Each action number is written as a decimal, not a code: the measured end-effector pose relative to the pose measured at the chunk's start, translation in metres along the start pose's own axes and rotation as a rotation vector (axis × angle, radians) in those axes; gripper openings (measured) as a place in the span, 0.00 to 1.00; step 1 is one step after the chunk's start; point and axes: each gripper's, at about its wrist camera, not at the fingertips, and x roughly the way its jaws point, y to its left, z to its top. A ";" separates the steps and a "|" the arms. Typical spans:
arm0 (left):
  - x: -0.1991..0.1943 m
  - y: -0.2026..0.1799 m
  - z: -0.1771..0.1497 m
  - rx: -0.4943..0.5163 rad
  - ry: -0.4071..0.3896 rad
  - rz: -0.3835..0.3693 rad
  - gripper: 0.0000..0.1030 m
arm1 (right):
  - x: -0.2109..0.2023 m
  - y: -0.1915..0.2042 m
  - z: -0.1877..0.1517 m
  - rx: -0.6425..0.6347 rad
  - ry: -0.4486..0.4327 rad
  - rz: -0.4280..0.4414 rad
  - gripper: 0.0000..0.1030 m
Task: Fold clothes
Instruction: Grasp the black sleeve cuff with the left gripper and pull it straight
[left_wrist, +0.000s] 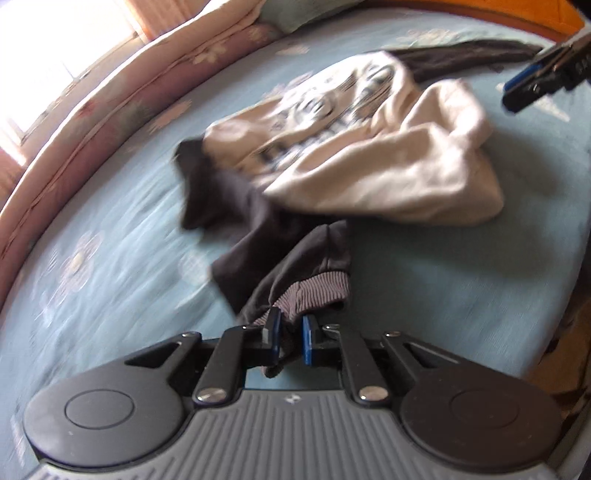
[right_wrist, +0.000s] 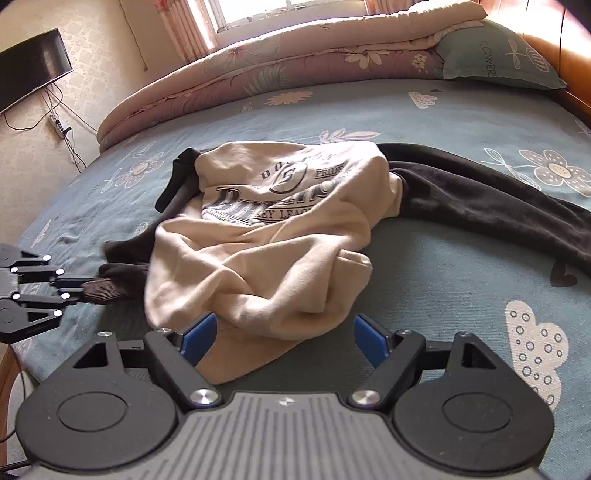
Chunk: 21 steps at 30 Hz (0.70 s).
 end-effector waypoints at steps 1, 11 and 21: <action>-0.003 0.008 -0.009 -0.021 0.026 0.017 0.09 | 0.001 0.004 0.001 -0.007 0.000 0.005 0.83; -0.024 0.058 -0.065 -0.291 0.089 -0.055 0.17 | 0.001 0.041 0.005 -0.059 0.001 0.060 0.89; -0.011 0.115 -0.107 -0.953 0.099 -0.278 0.45 | 0.020 0.067 0.006 -0.026 0.065 0.141 0.92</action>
